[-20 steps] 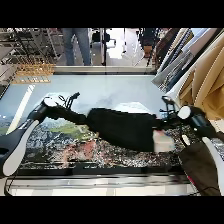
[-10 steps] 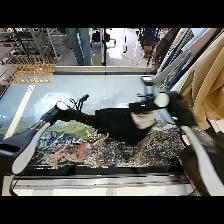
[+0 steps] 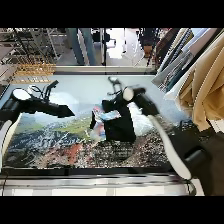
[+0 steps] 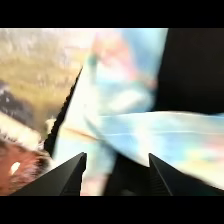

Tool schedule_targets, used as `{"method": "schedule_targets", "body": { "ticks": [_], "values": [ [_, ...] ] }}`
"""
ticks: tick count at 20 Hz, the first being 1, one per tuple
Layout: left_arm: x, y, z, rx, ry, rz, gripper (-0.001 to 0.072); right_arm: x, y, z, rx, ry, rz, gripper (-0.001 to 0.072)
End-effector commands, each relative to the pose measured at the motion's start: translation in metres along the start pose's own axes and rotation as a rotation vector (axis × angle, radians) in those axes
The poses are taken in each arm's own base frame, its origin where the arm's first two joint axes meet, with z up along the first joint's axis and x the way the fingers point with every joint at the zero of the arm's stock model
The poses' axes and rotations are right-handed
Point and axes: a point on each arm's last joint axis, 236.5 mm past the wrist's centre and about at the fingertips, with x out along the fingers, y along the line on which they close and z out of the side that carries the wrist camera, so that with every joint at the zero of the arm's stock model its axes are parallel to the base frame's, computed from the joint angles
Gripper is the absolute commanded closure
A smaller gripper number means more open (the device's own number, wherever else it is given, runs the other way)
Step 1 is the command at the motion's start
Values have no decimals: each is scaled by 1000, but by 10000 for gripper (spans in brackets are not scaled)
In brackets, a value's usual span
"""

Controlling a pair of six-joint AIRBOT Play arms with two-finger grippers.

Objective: Fold the clothes and pants, and hang the long-sleeved shirts on hangers.

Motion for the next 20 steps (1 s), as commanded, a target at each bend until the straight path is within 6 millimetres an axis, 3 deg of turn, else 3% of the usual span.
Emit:
{"method": "schedule_targets", "body": {
  "ticks": [1,3,5,6,8,9,10,13,15,20],
  "values": [
    [-11,-12,3,1,-20,-8,693,-106,-72,25,55,-103,-121,234],
    [10,-23,9,28,-28,-11,692,-145,-127,-5,194,-54,-153,234],
    [40,-33,9,49,-11,-20,693,-145,-159,-49,333,38,-85,233],
    [57,-35,8,52,4,-23,693,-131,-167,-71,410,83,-22,230],
    [94,-29,1,10,38,-22,693,-92,-173,-104,530,122,97,105],
    [112,-21,-2,-9,52,-16,692,-70,-177,-115,576,105,135,61],
    [126,-11,-6,-33,64,-9,693,-47,-179,-124,621,83,171,62],
    [157,14,-26,-117,130,-1,693,6,-175,-136,676,79,315,62],
    [169,24,-39,-160,172,-4,693,35,-172,-131,707,92,429,60],
    [170,21,-44,-159,201,-20,693,63,-165,-103,664,134,591,44]
  ]
}}
